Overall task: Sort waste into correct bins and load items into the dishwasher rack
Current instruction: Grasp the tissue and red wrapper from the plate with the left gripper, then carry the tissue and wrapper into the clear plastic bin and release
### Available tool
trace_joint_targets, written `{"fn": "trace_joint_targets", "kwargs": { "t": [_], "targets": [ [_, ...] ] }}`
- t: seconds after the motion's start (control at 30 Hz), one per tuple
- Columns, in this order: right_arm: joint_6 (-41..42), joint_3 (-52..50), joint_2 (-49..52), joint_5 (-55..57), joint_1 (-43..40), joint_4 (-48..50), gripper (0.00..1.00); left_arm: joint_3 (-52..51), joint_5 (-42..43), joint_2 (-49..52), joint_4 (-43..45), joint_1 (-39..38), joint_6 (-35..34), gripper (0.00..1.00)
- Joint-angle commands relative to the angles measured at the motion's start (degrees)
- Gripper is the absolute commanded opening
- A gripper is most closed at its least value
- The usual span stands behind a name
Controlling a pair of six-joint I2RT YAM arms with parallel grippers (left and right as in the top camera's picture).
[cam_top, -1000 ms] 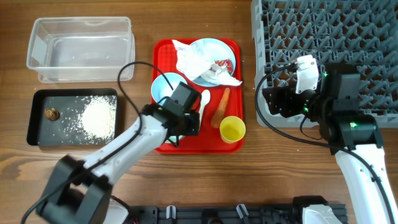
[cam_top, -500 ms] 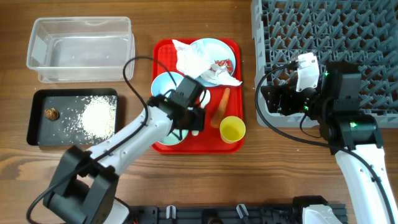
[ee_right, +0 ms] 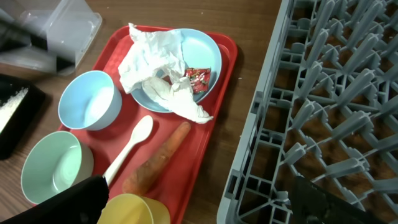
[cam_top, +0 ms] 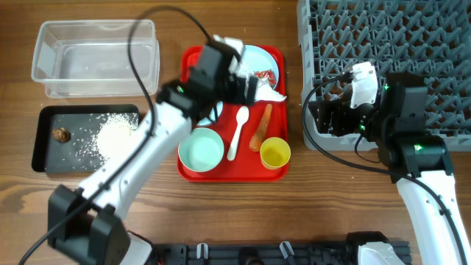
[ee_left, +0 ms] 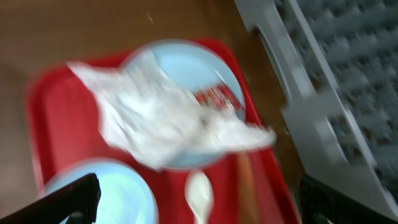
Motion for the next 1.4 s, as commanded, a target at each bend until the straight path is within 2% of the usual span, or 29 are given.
{"fn": "trace_joint_targets", "kwargs": {
  "t": [0.0, 0.17, 0.27, 0.57, 0.87, 0.97, 1.03, 1.1, 1.3, 1.33, 1.37],
  "targets": [
    [1.75, 1.36, 0.48, -0.83, 0.02, 0.24, 0.96, 7.56, 1.29, 10.71, 1.01, 4.76, 10.62, 1.0],
    [1.97, 1.36, 0.48, -0.85, 0.02, -0.07, 0.96, 18.56, 2.36, 24.5, -2.67, 4.46, 18.56, 1.0],
    [1.95, 1.36, 0.48, -0.81, 0.02, -0.94, 0.96, 19.82, 2.14, 28.72, -3.34, 3.37, 20.2, 1.0],
    [1.97, 1.36, 0.48, -0.61, 0.02, -1.49, 0.96, 19.82, 3.3, 31.52, -2.97, 1.79, 20.15, 1.0],
    [1.97, 1.36, 0.48, -0.61, 0.02, -1.46, 0.96, 19.8, 5.4, 36.7, 0.02, 1.62, 20.15, 0.94],
    [1.95, 1.36, 0.48, -0.61, 0.02, -1.42, 0.96, 19.8, 5.14, 37.24, 0.59, 1.6, 20.17, 0.87],
    [1.97, 1.36, 0.48, -0.61, 0.02, -1.36, 0.96, 19.82, 5.16, 37.24, 0.81, 1.6, 20.15, 0.81],
    [1.99, 1.36, 0.48, -0.61, 0.02, -1.25, 0.96, 19.82, 5.16, 37.24, 0.81, 1.6, 20.17, 0.7],
    [1.95, 1.36, 0.48, -0.61, 0.02, -1.18, 0.96, 19.8, 5.25, 37.97, 0.92, 1.57, 19.69, 0.18],
    [1.95, 1.36, 0.48, -0.61, 0.02, -1.16, 0.96, 19.8, 5.2, 37.99, 0.26, 1.55, 19.61, 0.04],
    [1.95, 1.36, 0.48, -0.61, 0.02, -1.16, 0.96, 19.8, 5.18, 37.99, -0.2, 1.53, 18.71, 0.04]
  ]
}}
